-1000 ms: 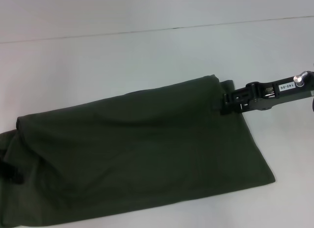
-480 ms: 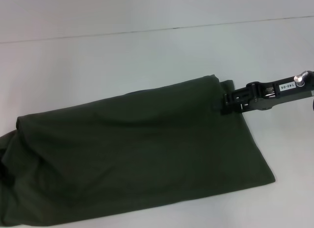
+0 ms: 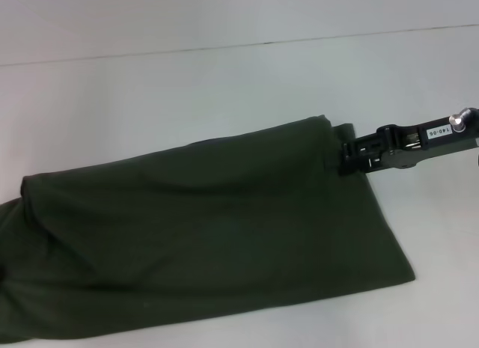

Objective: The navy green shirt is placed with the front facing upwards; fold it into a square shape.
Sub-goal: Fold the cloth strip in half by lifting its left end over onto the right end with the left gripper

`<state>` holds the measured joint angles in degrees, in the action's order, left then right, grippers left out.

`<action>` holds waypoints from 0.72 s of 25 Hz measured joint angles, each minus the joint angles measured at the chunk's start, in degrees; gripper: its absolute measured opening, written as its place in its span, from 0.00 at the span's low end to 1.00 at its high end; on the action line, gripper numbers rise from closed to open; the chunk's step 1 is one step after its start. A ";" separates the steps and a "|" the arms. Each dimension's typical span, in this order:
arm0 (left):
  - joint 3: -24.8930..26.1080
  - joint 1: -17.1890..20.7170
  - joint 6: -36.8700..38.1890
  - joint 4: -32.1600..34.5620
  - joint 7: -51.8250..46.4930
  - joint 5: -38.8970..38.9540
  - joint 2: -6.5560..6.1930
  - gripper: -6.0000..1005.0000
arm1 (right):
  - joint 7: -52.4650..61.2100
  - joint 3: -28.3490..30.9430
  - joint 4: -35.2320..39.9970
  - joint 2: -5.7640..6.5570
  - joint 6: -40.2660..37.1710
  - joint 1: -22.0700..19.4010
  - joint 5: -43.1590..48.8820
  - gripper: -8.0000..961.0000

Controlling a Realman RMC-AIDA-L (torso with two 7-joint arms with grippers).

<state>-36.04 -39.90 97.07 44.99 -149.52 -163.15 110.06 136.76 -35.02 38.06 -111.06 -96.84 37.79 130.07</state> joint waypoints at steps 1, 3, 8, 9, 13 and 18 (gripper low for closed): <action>0.00 0.25 0.24 0.57 -0.17 -0.25 -0.07 0.06 | 0.00 -0.04 0.00 0.00 -0.01 0.00 0.00 0.60; 0.00 0.53 0.45 1.14 -0.27 -0.46 -0.19 0.06 | 0.00 -0.10 0.00 0.00 -0.04 0.00 0.01 0.60; -0.08 1.18 0.71 2.12 -0.48 -0.56 -0.78 0.06 | 0.05 -0.10 0.00 -0.02 -0.03 0.00 0.01 0.60; -0.14 1.34 0.74 2.44 -0.68 -0.58 -0.90 0.06 | 0.10 -0.18 0.00 -0.02 -0.01 0.00 0.01 0.60; -1.55 1.92 0.75 3.81 -1.96 -0.60 -1.27 0.06 | 0.19 -0.38 0.00 -0.02 0.12 0.00 0.01 0.60; -4.04 2.87 0.82 5.85 -3.70 -0.62 -1.52 0.06 | 0.19 -0.41 0.00 -0.02 0.17 0.00 0.01 0.60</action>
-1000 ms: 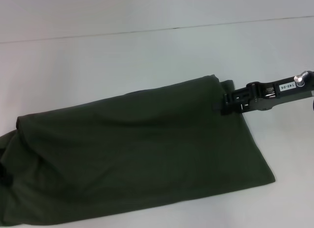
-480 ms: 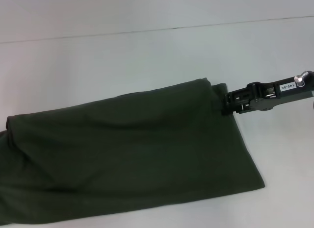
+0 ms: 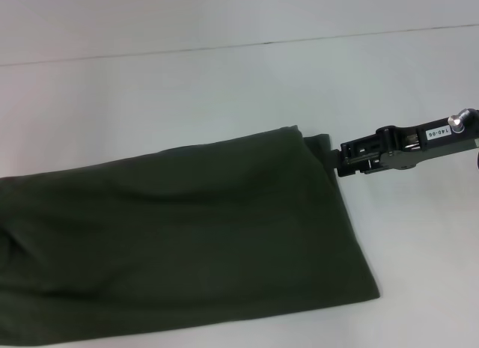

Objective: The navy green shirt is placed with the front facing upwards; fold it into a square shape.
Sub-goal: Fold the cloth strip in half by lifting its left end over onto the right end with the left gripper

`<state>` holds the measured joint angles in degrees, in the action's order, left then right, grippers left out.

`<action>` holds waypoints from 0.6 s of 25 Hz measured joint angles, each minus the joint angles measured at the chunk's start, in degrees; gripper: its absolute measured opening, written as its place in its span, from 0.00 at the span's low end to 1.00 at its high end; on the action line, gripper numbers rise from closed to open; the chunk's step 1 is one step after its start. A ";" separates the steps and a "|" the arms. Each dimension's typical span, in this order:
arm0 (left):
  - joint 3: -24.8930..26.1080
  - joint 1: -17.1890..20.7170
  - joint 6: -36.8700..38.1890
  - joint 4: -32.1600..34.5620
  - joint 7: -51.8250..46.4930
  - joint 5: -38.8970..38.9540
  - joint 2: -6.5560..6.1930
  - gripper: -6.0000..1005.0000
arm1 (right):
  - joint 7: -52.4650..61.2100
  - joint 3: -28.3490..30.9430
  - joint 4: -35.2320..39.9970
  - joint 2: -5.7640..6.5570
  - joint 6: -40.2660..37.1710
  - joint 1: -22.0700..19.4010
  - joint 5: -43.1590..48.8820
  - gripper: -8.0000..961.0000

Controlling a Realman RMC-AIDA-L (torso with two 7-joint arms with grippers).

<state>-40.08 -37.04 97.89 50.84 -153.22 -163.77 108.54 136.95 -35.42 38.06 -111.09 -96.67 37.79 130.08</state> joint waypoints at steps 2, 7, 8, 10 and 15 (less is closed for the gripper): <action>-0.48 0.50 0.04 1.15 -0.67 -0.03 -0.05 0.06 | 0.00 0.00 0.00 0.00 0.00 0.00 0.00 0.60; -0.63 1.31 0.29 2.80 -1.21 -0.07 -0.23 0.06 | -0.01 0.00 0.00 0.00 0.00 0.01 0.02 0.60; -0.65 1.35 0.30 2.89 -1.23 -0.09 -0.29 0.06 | -0.01 0.00 0.00 0.00 0.00 0.02 0.03 0.60; -1.04 1.45 0.28 2.93 -1.52 -0.12 -0.53 0.06 | -0.01 0.00 0.00 0.00 -0.04 0.05 0.04 0.60; -2.91 2.03 -0.47 3.29 -2.90 -0.23 -1.17 0.06 | 0.31 0.00 0.00 0.10 0.03 0.02 0.08 0.60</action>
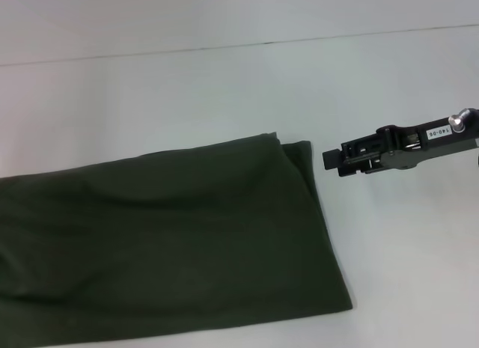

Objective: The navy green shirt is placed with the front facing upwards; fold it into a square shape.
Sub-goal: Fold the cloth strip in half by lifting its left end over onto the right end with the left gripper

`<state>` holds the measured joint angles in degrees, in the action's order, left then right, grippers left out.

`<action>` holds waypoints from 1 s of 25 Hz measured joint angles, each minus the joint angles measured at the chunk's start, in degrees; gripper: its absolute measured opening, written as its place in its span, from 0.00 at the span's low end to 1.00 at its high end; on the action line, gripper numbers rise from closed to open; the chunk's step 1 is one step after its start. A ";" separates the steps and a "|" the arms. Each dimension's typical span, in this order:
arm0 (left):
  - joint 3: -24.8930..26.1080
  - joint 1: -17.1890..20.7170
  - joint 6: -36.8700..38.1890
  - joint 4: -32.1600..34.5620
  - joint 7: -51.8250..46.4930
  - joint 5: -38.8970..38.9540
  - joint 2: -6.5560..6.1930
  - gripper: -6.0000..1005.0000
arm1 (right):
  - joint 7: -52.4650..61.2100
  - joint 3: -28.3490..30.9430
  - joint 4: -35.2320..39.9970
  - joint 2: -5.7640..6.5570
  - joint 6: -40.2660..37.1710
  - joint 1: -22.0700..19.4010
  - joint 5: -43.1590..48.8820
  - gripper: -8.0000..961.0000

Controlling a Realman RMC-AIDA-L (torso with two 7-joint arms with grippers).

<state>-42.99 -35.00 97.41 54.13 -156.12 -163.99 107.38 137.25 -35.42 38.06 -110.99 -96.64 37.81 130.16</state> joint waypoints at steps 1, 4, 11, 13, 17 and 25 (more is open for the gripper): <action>-0.01 0.15 -0.04 0.21 -0.08 0.00 -0.04 0.06 | 0.08 0.00 0.00 0.03 0.05 -0.02 0.00 0.60; 0.39 0.41 0.09 0.72 -0.01 -0.01 -0.21 0.06 | 0.11 -0.05 0.00 0.16 0.07 -0.03 0.01 0.60; 0.74 0.70 0.88 1.08 0.53 0.04 -0.25 0.06 | 0.29 0.23 0.00 1.11 0.05 -0.54 1.36 0.60; 0.71 1.08 0.71 1.54 0.31 0.06 -0.25 0.06 | 0.66 0.35 0.10 1.40 0.05 -0.96 1.41 0.60; 0.75 1.71 0.49 2.57 0.15 0.09 -0.24 0.06 | 0.91 0.44 0.13 1.71 0.11 -1.34 1.32 0.60; 1.95 1.76 1.69 2.62 1.22 0.30 -0.24 0.06 | 0.91 0.28 0.00 1.71 0.15 -0.99 1.42 0.60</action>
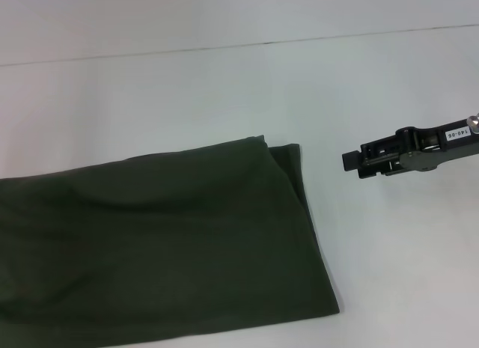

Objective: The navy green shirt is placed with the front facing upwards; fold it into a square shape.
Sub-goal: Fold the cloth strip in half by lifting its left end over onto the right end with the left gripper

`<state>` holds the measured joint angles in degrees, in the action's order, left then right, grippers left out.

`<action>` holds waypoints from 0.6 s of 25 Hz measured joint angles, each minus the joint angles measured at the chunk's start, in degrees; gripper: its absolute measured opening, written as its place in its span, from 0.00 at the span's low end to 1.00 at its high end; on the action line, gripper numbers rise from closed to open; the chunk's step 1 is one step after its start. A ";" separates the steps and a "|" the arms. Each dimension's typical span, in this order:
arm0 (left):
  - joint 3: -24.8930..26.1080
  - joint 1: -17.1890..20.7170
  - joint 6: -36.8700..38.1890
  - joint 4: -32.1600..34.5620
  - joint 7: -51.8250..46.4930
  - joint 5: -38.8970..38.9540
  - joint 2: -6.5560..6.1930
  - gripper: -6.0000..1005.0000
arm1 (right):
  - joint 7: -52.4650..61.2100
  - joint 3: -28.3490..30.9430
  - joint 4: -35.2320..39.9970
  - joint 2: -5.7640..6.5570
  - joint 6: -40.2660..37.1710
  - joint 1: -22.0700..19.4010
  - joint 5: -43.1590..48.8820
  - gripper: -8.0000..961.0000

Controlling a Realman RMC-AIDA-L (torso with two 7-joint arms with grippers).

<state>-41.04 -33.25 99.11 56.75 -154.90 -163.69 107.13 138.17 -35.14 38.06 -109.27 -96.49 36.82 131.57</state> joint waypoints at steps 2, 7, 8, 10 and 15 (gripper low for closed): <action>2.28 -0.25 1.31 -0.01 1.49 0.16 0.07 0.06 | -0.01 -0.02 0.00 -0.01 0.01 0.07 0.00 0.60; 10.89 -1.53 7.46 0.08 7.40 3.36 -0.12 0.06 | -0.01 -0.11 0.00 -0.05 0.05 0.10 0.00 0.60; 13.98 -2.00 10.75 -0.16 9.76 5.93 -0.56 0.06 | -0.01 -0.15 0.00 -0.05 0.05 0.11 0.00 0.60; 15.43 -2.31 13.98 -0.36 11.09 9.53 -0.98 0.06 | -0.01 -0.23 0.00 -0.06 0.06 0.16 0.00 0.60; 14.79 -3.15 19.52 -1.45 11.17 20.82 -1.29 0.06 | -0.01 -0.28 0.00 -0.15 0.09 0.09 0.00 0.60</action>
<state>-26.25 -36.40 118.63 55.30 -143.73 -142.87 105.84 138.16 -35.42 38.05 -109.43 -96.40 36.91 131.57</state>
